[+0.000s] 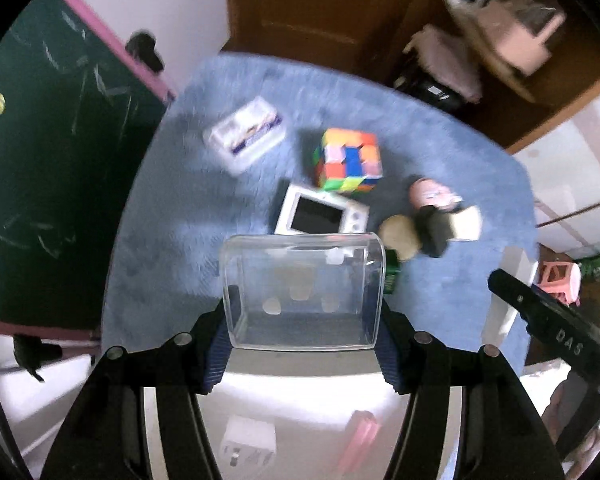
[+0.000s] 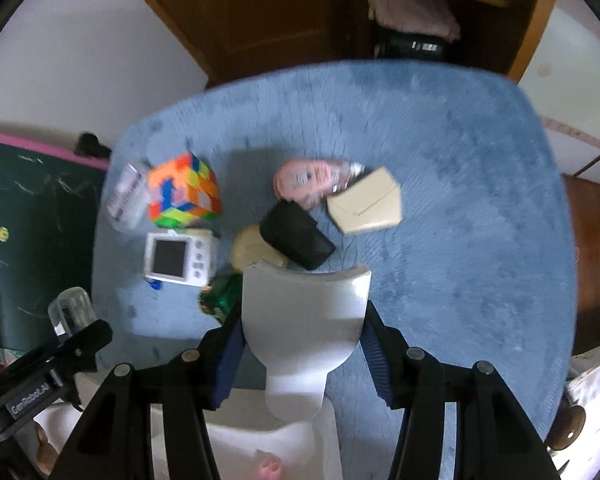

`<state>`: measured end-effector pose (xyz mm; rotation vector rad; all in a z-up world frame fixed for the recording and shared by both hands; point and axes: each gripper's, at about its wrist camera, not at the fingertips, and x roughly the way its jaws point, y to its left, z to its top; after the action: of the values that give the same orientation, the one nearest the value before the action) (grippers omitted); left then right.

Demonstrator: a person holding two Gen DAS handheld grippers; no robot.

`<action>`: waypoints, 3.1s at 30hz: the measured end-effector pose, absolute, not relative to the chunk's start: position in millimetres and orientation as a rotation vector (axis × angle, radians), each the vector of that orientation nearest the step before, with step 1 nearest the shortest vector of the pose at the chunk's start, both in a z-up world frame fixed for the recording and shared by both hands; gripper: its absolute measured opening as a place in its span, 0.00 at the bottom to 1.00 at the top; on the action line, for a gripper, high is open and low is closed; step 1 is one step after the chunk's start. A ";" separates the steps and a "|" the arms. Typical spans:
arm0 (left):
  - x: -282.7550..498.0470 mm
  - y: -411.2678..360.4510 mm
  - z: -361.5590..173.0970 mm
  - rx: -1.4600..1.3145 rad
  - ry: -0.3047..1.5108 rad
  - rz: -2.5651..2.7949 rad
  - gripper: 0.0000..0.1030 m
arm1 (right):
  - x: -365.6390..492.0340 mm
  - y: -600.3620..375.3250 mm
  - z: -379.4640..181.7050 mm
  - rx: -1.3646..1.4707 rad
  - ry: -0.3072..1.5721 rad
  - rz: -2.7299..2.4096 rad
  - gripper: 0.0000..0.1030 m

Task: Organize rigid objects
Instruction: 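Carry the clear box with the left tool while the right tool carries the scoop over the tray, then open the left tool to drop the clear box while the right tool releases the scoop into the tray, then raise both open tools away from the tray toward the remaining items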

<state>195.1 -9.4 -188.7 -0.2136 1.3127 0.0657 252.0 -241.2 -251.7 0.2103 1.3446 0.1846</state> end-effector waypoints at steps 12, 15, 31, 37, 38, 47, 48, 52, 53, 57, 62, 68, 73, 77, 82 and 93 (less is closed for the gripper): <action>120.2 -12.2 -116.8 -0.082 1.093 -0.095 0.62 | 159.7 -229.3 -138.2 0.192 1.122 0.210 0.54; 100.0 -11.2 -114.4 -0.040 1.071 -0.131 0.62 | 135.4 -218.5 -125.0 0.180 1.092 0.219 0.54; 16.7 -19.7 -165.3 0.183 1.096 -0.321 0.62 | 46.9 -184.8 -189.7 0.176 1.218 0.207 0.54; 11.7 -22.9 -189.3 0.250 1.132 -0.359 0.62 | 39.1 -181.6 -238.3 0.215 1.315 0.192 0.54; 10.6 -22.5 -194.0 0.246 1.144 -0.370 0.62 | 37.6 -180.5 -243.1 0.215 1.321 0.191 0.54; 8.0 -21.2 -237.5 0.267 1.272 -0.425 0.62 | 33.7 -167.8 -281.9 0.228 1.390 0.192 0.54; 6.8 -21.3 -240.5 0.271 1.280 -0.433 0.62 | 33.2 -166.3 -284.8 0.226 1.396 0.191 0.54; -2.8 -25.7 -248.7 0.339 1.267 -0.449 0.62 | 31.5 -162.3 -296.2 0.216 1.421 0.191 0.54; -5.2 -26.9 -250.5 0.358 1.265 -0.452 0.62 | 30.9 -161.4 -298.4 0.215 1.427 0.191 0.54; -11.4 -30.5 -257.7 0.396 1.273 -0.466 0.62 | 29.1 -160.0 -305.6 0.214 1.443 0.188 0.54; -14.0 -31.7 -258.9 0.401 1.272 -0.481 0.64 | 28.6 -160.3 -311.3 0.218 1.465 0.190 0.54; -7.8 -26.0 -256.7 0.362 1.286 -0.455 0.81 | 30.3 -162.9 -308.0 0.245 1.449 0.202 0.58; -7.4 -23.4 -244.9 0.346 1.268 -0.452 0.81 | 29.7 -165.7 -297.6 0.256 1.422 0.210 0.59; -6.5 -24.9 -230.7 0.355 1.222 -0.452 0.81 | 27.5 -170.8 -285.7 0.277 1.400 0.218 0.59; 1.6 -26.6 -211.3 0.339 1.178 -0.447 0.81 | 28.3 -176.3 -272.2 0.293 1.370 0.224 0.59; 21.4 -33.0 -166.7 0.289 1.078 -0.447 0.81 | 40.1 -188.5 -243.8 0.308 1.319 0.242 0.59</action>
<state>21.4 -33.0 -166.7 0.2890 1.0784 -0.4468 40.1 -188.5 -243.8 0.3079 1.3187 0.2421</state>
